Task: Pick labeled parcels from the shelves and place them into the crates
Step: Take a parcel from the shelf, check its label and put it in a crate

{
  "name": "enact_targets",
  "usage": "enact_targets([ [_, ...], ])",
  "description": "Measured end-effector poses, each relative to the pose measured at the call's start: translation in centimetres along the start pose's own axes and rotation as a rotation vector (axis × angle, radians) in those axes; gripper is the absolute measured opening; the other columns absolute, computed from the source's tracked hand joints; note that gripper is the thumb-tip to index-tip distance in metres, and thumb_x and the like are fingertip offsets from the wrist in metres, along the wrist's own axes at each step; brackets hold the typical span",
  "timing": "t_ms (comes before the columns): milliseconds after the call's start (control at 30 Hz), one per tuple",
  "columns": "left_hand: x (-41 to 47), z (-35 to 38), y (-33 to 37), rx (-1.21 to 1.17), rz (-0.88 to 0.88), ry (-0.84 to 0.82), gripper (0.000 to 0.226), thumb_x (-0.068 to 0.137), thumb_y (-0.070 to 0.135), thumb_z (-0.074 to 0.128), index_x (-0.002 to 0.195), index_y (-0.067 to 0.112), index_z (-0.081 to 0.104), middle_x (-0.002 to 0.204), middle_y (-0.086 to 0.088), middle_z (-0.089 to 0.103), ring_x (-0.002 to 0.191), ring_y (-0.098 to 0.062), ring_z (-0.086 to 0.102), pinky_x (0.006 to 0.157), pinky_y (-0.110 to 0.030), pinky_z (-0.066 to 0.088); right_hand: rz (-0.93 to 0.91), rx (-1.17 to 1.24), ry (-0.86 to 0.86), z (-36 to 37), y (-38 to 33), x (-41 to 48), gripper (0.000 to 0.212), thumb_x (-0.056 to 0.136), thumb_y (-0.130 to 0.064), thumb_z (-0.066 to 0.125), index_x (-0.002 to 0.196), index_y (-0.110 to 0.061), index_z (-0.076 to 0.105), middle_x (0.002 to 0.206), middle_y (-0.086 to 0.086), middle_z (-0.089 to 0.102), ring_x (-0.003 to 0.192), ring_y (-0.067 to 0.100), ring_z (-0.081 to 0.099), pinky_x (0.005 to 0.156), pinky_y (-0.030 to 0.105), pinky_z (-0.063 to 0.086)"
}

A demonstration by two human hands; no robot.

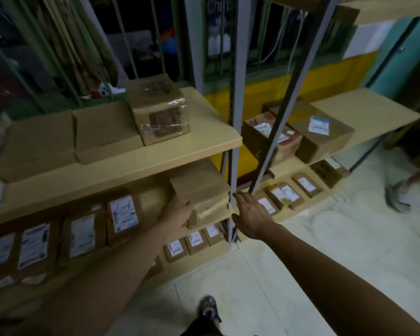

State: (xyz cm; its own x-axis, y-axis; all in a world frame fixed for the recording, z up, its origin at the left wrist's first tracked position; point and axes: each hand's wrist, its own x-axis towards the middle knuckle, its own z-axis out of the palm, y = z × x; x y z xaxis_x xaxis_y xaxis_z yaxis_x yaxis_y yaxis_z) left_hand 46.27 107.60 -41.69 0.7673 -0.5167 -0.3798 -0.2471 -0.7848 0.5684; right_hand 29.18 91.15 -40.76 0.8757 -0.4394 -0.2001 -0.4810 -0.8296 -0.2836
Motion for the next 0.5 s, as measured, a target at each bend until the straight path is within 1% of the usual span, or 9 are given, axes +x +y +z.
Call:
enact_targets([
  [33,1.1,0.2,0.7,-0.17,-0.115,-0.019,0.038,0.102,0.033,0.051,0.136,0.015,0.049,0.102,0.001,0.059,0.09,-0.021,0.06,0.078,-0.034,0.046,0.011,0.038,-0.022,-0.1,-0.1,1.6,0.069,0.101,-0.035,0.053,0.158,-0.009,0.024,0.163,0.013,0.029,0.149,0.031,0.028,0.116,0.044,0.035],
  [67,2.3,0.4,1.1,-0.283,-0.193,-0.039,0.044,0.103,0.032,0.051,0.141,0.01,0.047,0.108,-0.003,0.062,0.091,-0.022,0.059,0.082,-0.035,0.046,0.019,0.088,-0.042,-0.3,-0.2,2.9,0.07,0.102,-0.035,0.053,0.158,-0.008,0.023,0.163,0.014,0.029,0.147,0.033,0.03,0.116,0.042,0.035],
  [133,3.8,0.5,1.6,-0.311,-0.275,-0.088,0.049,0.105,0.034,0.05,0.143,0.004,0.047,0.126,-0.014,0.06,0.114,-0.03,0.058,0.089,-0.036,0.043,0.054,0.194,-0.091,-0.4,-0.6,5.4,0.071,0.102,-0.035,0.054,0.159,-0.008,0.021,0.162,0.014,0.029,0.144,0.035,0.036,0.114,0.041,0.035],
  [167,4.4,0.7,1.4,-0.285,-0.306,-0.098,0.048,0.105,0.037,0.049,0.14,0.004,0.049,0.127,-0.015,0.059,0.121,-0.032,0.056,0.09,-0.035,0.043,0.084,0.258,-0.118,-0.2,-0.5,6.6,0.071,0.102,-0.034,0.054,0.159,-0.009,0.021,0.162,0.014,0.029,0.144,0.035,0.037,0.114,0.041,0.035],
  [267,6.2,2.3,-0.3,-0.305,-0.363,-0.117,0.049,0.102,0.046,0.05,0.137,0.012,0.056,0.129,-0.012,0.062,0.117,-0.031,0.059,0.102,-0.04,0.048,0.107,0.323,-0.166,0.2,-0.1,9.2,0.07,0.101,-0.033,0.056,0.158,-0.01,0.023,0.16,0.012,0.033,0.144,0.034,0.038,0.116,0.041,0.036],
  [333,7.0,2.9,-1.1,-0.403,-0.395,-0.114,0.056,0.098,0.055,0.051,0.142,0.021,0.052,0.134,-0.008,0.06,0.12,-0.03,0.058,0.106,-0.044,0.047,0.102,0.32,-0.185,0.5,0.3,10.6,0.065,0.097,-0.034,0.06,0.153,-0.012,0.033,0.152,0.013,0.044,0.135,0.036,0.047,0.111,0.046,0.043],
  [400,7.4,3.7,-1.6,-0.471,-0.463,-0.1,0.067,0.095,0.067,0.043,0.146,0.024,0.048,0.138,-0.007,0.057,0.123,-0.031,0.056,0.106,-0.045,0.045,0.106,0.28,-0.221,1.8,1.5,12.6,0.064,0.089,-0.045,0.058,0.143,-0.014,0.043,0.138,0.013,0.055,0.121,0.037,0.056,0.1,0.049,0.051],
  [467,6.9,4.2,-1.4,-0.522,-0.537,-0.042,0.08,0.091,0.077,0.036,0.146,0.021,0.048,0.135,-0.01,0.058,0.119,-0.034,0.059,0.105,-0.044,0.046,0.118,0.219,-0.303,4.6,3.2,14.9,0.083,0.075,-0.067,0.041,0.141,-0.017,0.04,0.136,0.013,0.052,0.121,0.04,0.051,0.1,0.048,0.046],
  [500,6.3,4.4,-1.2,-0.541,-0.561,0.004,0.084,0.089,0.081,0.036,0.146,0.02,0.048,0.135,-0.012,0.059,0.118,-0.034,0.06,0.104,-0.044,0.048,0.121,0.205,-0.352,6.3,4.2,16.0,0.093,0.067,-0.072,0.034,0.142,-0.017,0.037,0.138,0.014,0.048,0.124,0.04,0.046,0.101,0.046,0.042],
])
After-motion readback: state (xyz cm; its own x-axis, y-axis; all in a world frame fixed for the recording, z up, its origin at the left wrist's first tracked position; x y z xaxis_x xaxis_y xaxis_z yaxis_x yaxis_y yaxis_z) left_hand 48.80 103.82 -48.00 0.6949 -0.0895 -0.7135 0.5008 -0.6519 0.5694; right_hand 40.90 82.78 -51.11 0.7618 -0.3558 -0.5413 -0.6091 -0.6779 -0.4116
